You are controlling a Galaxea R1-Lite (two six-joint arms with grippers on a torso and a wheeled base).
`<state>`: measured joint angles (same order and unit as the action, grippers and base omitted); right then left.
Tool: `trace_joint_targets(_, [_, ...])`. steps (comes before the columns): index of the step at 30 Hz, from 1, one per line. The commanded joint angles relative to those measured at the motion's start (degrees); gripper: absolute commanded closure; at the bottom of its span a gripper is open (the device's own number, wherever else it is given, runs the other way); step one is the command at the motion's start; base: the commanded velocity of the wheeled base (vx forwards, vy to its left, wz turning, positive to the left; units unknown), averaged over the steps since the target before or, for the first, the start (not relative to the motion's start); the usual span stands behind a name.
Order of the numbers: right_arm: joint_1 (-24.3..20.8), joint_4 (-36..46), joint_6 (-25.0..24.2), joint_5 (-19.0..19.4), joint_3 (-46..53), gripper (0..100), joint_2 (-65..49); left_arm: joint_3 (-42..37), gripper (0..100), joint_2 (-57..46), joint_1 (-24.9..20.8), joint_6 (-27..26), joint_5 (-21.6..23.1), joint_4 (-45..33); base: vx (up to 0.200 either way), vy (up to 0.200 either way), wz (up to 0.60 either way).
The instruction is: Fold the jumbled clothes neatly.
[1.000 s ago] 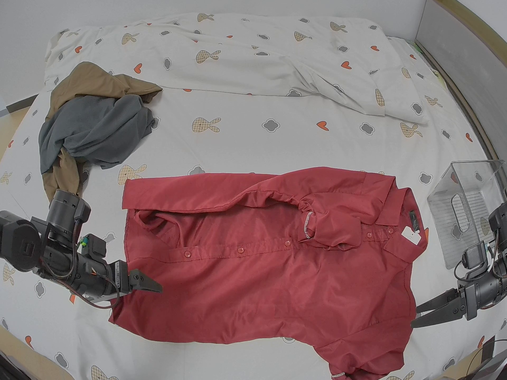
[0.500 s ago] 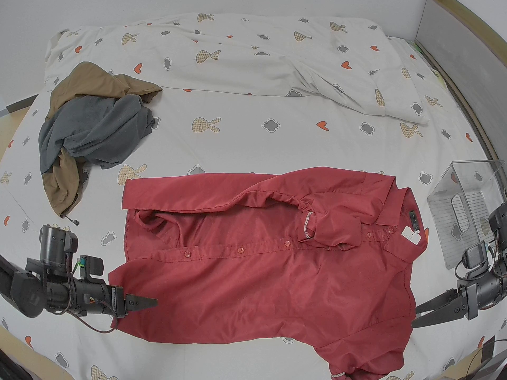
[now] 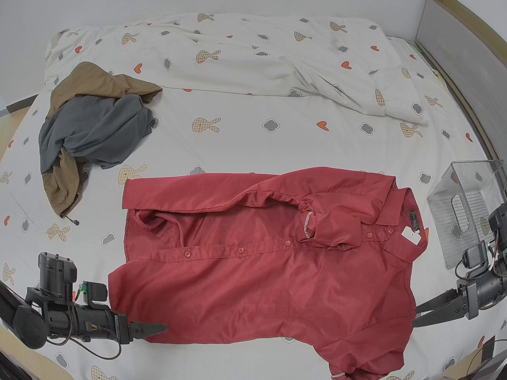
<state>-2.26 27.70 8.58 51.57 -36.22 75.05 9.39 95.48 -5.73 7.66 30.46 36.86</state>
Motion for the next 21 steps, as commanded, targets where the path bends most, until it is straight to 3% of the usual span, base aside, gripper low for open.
trace_joint_targets(1, [-0.1, 0.0, 0.0, 0.1, 0.0, 0, 0.8, 7.2, 0, -11.0, -7.1, 5.7, 0.4, -9.4, 0.0, 0.0, 0.0])
trace_joint_targets(3, [-0.1, 0.0, 0.0, 0.0, 0.0, 0, 0.9, 16.2, 0, -15.1, -8.9, 8.6, 0.5, -21.6, 0.0, 0.0, 0.0])
trace_joint_targets(4, [-0.1, 0.0, 0.0, 0.0, 0.0, 0, 0.9, 16.7, 0, -15.1, -8.9, 8.8, 0.6, -22.2, 0.0, 0.0, 0.0])
trace_joint_targets(5, [-0.1, 0.0, 0.0, 0.0, 0.0, 0, 1.2, 24.1, 0, -15.6, -9.1, 10.4, 1.2, -29.2, 0.0, 0.0, 0.0])
trace_joint_targets(8, [-0.2, 0.0, 0.0, 0.0, 0.0, 0, 1.3, 31.7, 0, -14.4, -8.4, 11.9, 1.9, -34.2, 0.0, 0.0, 0.0])
trace_joint_targets(9, [-0.2, 0.0, -0.1, 0.1, 0.0, 0, 1.9, 38.2, 0, -11.8, -7.2, 13.3, 2.0, -37.0, 0.0, 0.0, 0.0])
trace_joint_targets(16, [-0.3, -0.1, -0.6, 0.0, -0.1, 0, 1.9, 53.0, 0, 0.8, -1.7, 14.7, 2.0, -39.3, 0.0, 0.0, 0.0])
trace_joint_targets(21, [-0.2, -0.1, -0.6, 0.0, -0.1, 0, 1.9, 55.8, 0, 10.6, 1.9, 14.1, 1.9, -38.7, 0.0, 0.0, 0.0])
